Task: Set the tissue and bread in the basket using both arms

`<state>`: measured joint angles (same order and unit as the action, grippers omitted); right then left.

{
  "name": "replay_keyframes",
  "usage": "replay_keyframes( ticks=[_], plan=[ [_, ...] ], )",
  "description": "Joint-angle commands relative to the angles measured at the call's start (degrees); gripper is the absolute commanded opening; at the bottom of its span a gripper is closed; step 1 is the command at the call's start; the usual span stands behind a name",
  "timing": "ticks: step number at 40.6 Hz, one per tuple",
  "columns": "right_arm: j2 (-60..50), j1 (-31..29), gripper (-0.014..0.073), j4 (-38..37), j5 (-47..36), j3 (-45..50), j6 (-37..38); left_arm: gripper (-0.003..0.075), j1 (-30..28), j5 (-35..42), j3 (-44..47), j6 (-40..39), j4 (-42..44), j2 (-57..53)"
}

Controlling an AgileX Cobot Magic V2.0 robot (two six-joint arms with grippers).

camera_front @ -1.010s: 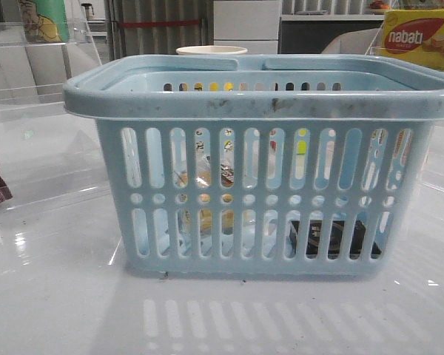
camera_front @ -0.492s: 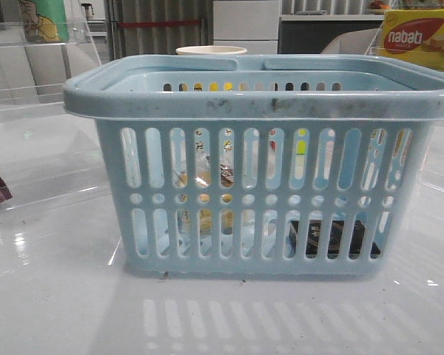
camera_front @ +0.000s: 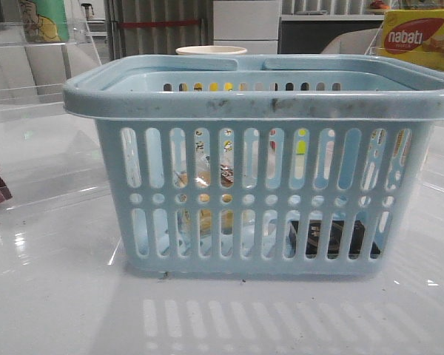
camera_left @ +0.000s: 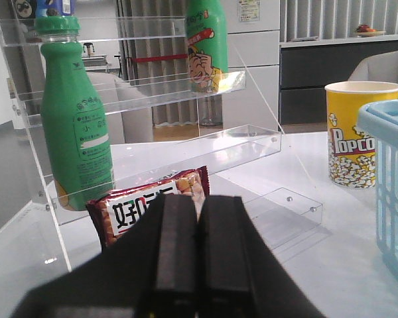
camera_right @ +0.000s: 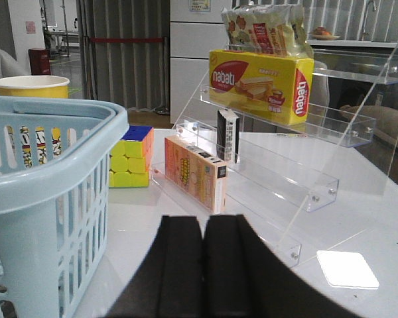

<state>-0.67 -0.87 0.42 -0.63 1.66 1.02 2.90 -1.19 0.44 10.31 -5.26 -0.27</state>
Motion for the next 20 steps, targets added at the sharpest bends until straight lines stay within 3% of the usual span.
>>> replay_keyframes(
  ticks=[1,20],
  plan=[
    [-1.01,-0.32,0.0028,-0.05,-5.75,-0.32,-0.48,0.0093,0.39,4.80,0.25,-0.18,-0.43,-0.95],
    [-1.01,-0.32,0.0028,-2.96,-5.75,-0.32,-0.48,0.0093,0.39,4.80,0.25,-0.18,-0.43,-0.95]
  ],
)
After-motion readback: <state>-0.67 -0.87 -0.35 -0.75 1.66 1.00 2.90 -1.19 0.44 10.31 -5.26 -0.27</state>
